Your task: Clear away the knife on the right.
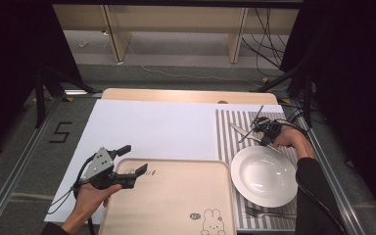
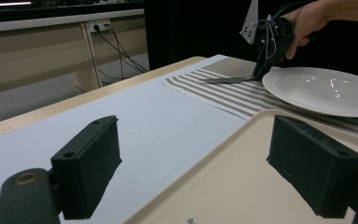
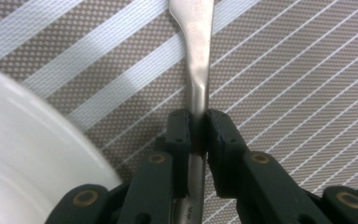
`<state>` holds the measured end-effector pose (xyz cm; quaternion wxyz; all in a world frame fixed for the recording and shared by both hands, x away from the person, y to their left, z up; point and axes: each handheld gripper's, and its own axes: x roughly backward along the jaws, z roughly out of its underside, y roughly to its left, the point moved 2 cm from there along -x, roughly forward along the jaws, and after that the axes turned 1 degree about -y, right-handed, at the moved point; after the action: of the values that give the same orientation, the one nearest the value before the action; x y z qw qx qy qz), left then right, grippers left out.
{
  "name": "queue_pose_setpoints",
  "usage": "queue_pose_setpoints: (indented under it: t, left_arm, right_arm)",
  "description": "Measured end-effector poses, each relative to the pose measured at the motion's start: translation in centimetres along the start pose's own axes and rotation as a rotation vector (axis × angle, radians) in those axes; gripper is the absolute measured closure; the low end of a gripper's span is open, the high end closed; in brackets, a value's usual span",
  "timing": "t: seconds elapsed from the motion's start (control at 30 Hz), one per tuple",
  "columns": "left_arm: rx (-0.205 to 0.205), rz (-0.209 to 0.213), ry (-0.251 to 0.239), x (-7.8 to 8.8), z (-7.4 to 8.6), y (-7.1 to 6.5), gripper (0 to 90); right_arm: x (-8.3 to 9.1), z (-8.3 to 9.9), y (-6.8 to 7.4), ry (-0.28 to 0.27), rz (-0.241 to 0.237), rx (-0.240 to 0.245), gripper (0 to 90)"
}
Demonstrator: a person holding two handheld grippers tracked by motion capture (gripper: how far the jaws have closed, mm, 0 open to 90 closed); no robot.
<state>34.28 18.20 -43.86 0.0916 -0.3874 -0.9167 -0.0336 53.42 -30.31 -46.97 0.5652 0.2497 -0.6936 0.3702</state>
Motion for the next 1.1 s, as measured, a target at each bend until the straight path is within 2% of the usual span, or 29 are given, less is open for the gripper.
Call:
queue_pose_setpoints:
  t: [0.13, 0.37, 0.47, 0.53, 0.7, 0.8, 0.83, 0.87, 0.93, 0.97, 1.1]
  left_arm:
    - [0.002, 0.0, 0.0, 0.0, 0.0, 0.1, 15.9]
    - [0.0, -0.004, 0.0, 0.1, 0.0, 0.1, 15.9]
    - [-0.002, -0.006, 0.0, 0.1, 0.0, 0.1, 16.0]
    - [-0.002, -0.006, 0.0, 0.1, 0.0, 0.1, 16.0]
    - [-0.002, -0.006, 0.001, 0.1, 0.0, 0.1, 16.0]
    - [-0.005, -0.009, 0.003, 0.1, 0.0, 0.1, 16.0]
    - [-0.007, -0.011, 0.005, 0.1, 0.0, 0.1, 16.2]
    - [-0.006, -0.01, 0.006, 0.1, 0.0, 0.1, 16.2]
    - [-0.002, -0.01, 0.003, 0.1, 0.0, 0.1, 16.2]
    - [-0.001, -0.011, 0.003, 0.1, 0.0, 0.1, 16.2]
    - [-0.001, -0.012, 0.004, 0.1, 0.0, 0.2, 16.2]
  right_arm:
    - [0.3, -0.3, -0.4, -0.014, 0.038, -0.021, 79.8]
    - [1.7, -1.1, -1.0, -0.069, 0.09, -0.019, 79.9]
    - [2.5, -1.4, -1.4, -0.095, 0.11, -0.06, 79.9]
    - [2.9, -1.5, -1.6, -0.121, 0.119, -0.056, 79.9]
    - [3.7, -1.7, -1.6, -0.191, 0.084, -0.102, 79.9]
    - [3.9, -1.8, -1.7, -0.236, 0.05, -0.147, 79.9]
    - [3.9, -1.8, -1.5, -0.242, 0.041, -0.18, 80.0]
    - [4.0, -1.8, -1.6, -0.253, 0.039, -0.177, 80.0]
    - [4.1, -1.9, -1.7, -0.28, 0.01, -0.215, 80.0]
    - [4.3, -1.9, -1.5, -0.281, -0.009, -0.258, 80.0]
    - [4.5, -1.8, -1.7, -0.36, -0.054, -0.289, 80.0]
